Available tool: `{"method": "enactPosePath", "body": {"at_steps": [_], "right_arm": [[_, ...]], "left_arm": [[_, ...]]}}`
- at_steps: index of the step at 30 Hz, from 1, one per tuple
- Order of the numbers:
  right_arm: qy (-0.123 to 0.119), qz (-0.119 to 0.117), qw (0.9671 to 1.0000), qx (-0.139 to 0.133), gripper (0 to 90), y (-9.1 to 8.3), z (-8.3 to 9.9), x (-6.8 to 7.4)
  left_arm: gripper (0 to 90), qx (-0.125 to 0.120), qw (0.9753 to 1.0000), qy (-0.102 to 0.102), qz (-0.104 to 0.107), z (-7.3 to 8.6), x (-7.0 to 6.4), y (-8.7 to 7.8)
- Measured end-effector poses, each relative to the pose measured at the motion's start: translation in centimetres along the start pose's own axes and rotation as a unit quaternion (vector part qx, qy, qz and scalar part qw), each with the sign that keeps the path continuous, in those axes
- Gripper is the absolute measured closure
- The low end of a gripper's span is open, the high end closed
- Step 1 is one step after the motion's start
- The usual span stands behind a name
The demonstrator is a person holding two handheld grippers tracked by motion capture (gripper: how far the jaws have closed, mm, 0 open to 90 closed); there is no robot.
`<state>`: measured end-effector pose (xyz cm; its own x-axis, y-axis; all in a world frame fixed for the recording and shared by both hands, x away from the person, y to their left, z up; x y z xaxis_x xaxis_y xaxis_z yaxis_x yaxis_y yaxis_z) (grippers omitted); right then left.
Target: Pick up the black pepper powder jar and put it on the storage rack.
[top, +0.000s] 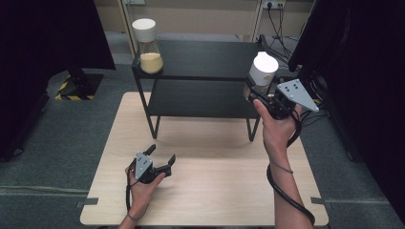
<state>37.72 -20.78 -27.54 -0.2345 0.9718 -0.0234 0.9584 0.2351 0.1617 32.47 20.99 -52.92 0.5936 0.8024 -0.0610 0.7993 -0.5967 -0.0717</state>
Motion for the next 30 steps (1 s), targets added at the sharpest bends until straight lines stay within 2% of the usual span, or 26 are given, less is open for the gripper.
{"method": "enactPosePath", "body": {"at_steps": [30], "right_arm": [[0.003,0.008,0.9999,-0.005,30.8,2.6,-2.7,0.0]], "left_arm": [[10.2,0.0,1.0,0.0,0.001,0.0,0.0,0.0]]}}
Point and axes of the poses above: each handheld gripper's, and its own axes: y roughly forward along the jaws, z roughly out of its underside, x roughly to its left, the point moved 9 cm from there along y, roughly forward along the jaws, and after that the axes turned 9 degrees about z, right-handed, at the moved point
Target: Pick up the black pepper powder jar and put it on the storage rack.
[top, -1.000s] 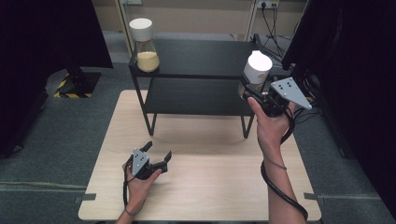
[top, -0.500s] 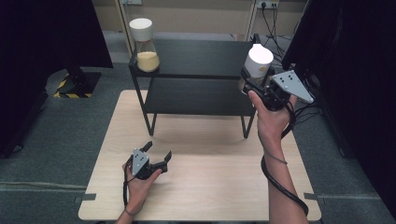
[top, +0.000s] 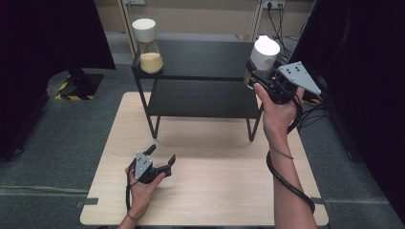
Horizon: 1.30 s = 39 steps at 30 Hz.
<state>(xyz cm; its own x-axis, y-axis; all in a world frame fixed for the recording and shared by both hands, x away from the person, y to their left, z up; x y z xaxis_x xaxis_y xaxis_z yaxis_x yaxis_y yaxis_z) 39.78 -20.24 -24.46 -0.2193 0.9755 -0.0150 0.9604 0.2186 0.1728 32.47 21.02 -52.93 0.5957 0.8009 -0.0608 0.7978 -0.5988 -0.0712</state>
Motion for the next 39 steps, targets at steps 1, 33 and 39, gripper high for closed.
{"method": "enactPosePath", "body": {"at_steps": [1,33,39], "right_arm": [[0.002,0.001,1.0,0.001,30.8,0.2,-0.1,0.0],[0.007,0.028,0.9991,0.032,30.8,5.5,-1.4,-0.1],[0.002,0.029,0.9988,0.04,30.7,6.2,-1.0,-0.2]], "left_arm": [[10.2,0.0,1.0,0.0,0.0,0.0,0.0,0.0],[10.1,0.0,1.0,0.004,0.002,0.0,-0.1,0.0],[10.1,0.002,1.0,0.004,0.004,0.0,0.0,0.1]]}}
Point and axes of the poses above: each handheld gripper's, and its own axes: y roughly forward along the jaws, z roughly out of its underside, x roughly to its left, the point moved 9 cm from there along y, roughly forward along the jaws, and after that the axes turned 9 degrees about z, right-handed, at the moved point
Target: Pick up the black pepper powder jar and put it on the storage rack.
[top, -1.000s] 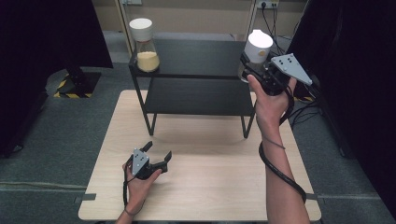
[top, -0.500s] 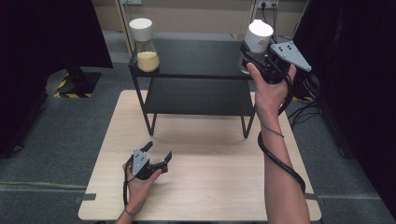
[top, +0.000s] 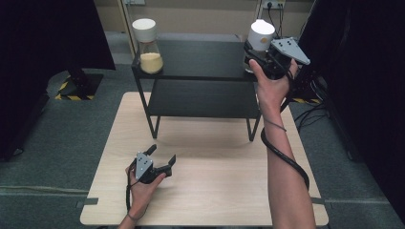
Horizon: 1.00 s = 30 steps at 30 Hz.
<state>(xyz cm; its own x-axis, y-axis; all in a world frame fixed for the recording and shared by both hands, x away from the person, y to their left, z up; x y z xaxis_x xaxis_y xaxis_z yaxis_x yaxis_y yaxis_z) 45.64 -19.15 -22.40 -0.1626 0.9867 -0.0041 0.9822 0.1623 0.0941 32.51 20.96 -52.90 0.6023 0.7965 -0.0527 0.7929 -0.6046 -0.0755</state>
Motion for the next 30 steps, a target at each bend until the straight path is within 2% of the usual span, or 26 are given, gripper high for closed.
{"method": "enactPosePath", "body": {"at_steps": [13,16,19,24,27,30], "right_arm": [[-0.01,0.002,0.9999,0.003,30.4,0.6,0.4,0.2],[-0.004,0.005,1.0,0.004,27.3,0.6,0.4,0.2],[0.003,0.006,1.0,0.006,19.5,0.4,0.3,0.1],[0.009,-0.003,0.9998,0.015,9.6,-0.3,0.2,-0.1],[0.017,-0.017,0.9996,0.017,9.0,-1.3,0.3,-0.4],[0.013,-0.027,0.9995,0.007,8.3,-2.5,0.5,-0.4]], "left_arm": [[10.0,0.0,1.0,0.001,0.0,0.0,0.0,0.0],[10.1,-0.001,1.0,0.001,0.0,0.0,-0.1,0.0],[10.1,0.0,1.0,0.001,0.0,0.0,0.0,0.0],[10.1,0.0,1.0,0.003,-0.001,0.0,-0.1,0.0],[10.1,-0.002,1.0,0.001,0.0,0.0,-0.1,0.0],[10.1,0.002,1.0,0.004,-0.001,0.0,-0.1,0.1]]}}
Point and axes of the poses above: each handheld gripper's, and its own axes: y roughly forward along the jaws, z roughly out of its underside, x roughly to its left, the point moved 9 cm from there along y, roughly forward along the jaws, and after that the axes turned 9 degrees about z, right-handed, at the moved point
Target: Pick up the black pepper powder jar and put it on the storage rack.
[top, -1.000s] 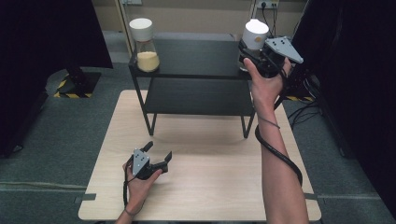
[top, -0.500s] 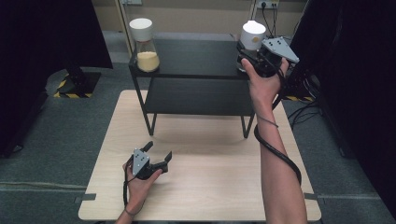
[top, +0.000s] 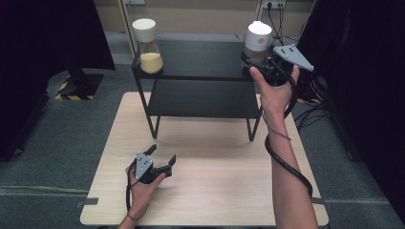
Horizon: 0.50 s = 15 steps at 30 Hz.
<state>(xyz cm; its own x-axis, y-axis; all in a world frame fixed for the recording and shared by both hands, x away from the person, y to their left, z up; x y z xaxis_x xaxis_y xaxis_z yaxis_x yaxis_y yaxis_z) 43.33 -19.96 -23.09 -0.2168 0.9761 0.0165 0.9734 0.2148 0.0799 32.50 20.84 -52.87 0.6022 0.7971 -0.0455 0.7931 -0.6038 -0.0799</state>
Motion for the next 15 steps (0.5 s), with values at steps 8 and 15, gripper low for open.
{"method": "enactPosePath", "body": {"at_steps": [8,15], "right_arm": [[-0.002,-0.015,0.9999,-0.002,7.6,-2.5,0.5,0.1],[-0.005,-0.026,0.9997,0.0,7.4,-4.0,1.7,0.2]], "left_arm": [[10.1,0.0,1.0,0.001,0.002,0.0,0.0,0.0],[10.0,-0.001,1.0,-0.001,0.0,0.0,0.0,0.0]]}}
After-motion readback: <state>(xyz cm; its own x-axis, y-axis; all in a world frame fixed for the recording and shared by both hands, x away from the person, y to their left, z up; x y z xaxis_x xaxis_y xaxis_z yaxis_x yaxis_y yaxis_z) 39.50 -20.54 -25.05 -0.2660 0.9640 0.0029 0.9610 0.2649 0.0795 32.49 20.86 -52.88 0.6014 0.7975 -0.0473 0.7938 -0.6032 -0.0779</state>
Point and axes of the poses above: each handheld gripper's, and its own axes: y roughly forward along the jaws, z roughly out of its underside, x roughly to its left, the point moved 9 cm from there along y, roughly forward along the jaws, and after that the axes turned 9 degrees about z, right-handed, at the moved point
